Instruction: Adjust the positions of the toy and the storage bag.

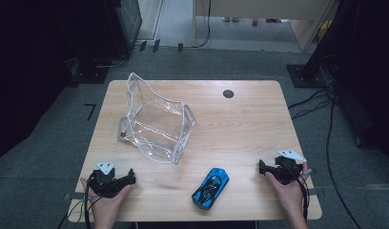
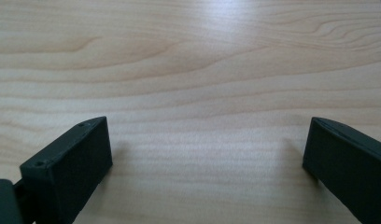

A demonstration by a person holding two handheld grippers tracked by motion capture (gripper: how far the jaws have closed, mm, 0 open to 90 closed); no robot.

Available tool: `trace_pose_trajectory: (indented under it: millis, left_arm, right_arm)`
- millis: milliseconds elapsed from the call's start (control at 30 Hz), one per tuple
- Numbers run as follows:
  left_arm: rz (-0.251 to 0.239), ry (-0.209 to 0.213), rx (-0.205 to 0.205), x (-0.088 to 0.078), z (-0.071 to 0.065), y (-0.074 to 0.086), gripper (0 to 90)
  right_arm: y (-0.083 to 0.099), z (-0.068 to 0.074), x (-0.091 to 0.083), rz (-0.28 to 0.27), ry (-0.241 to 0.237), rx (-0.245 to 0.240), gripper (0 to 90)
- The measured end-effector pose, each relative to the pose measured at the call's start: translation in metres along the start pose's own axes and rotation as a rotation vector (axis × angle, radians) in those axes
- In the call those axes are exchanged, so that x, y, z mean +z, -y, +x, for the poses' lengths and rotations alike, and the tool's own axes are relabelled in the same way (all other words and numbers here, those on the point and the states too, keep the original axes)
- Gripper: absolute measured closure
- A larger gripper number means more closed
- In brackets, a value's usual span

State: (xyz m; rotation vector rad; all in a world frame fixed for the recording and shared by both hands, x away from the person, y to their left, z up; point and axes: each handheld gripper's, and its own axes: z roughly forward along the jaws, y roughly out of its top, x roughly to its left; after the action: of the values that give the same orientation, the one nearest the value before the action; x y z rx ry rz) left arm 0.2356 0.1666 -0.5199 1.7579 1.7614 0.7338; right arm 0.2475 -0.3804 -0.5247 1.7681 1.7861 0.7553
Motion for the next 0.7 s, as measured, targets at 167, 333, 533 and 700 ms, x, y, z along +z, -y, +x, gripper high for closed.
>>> trace_pose_trajectory:
  millis: [167,333,533,700]
  left_arm:
    - [0.020,0.006,0.003,-0.002,0.002,-0.001,0.0]
    - [0.024,0.015,0.001,-0.004,0.005,-0.001,1.8]
    - [-0.012,0.039,-0.034,-0.004,0.007,-0.014,6.3]
    - [-0.086,0.077,-0.039,-0.007,0.004,-0.034,8.1]
  right_arm:
    - [0.000,0.000,-0.007,0.010,-0.044,-0.031,12.5]
    - [-0.010,0.019,-0.016,-0.026,-0.068,-0.044,14.6]
    - [-0.028,0.051,-0.037,-0.109,-0.078,-0.091,28.8]
    - [-0.047,0.090,-0.056,-0.209,-0.175,-0.135,36.7]
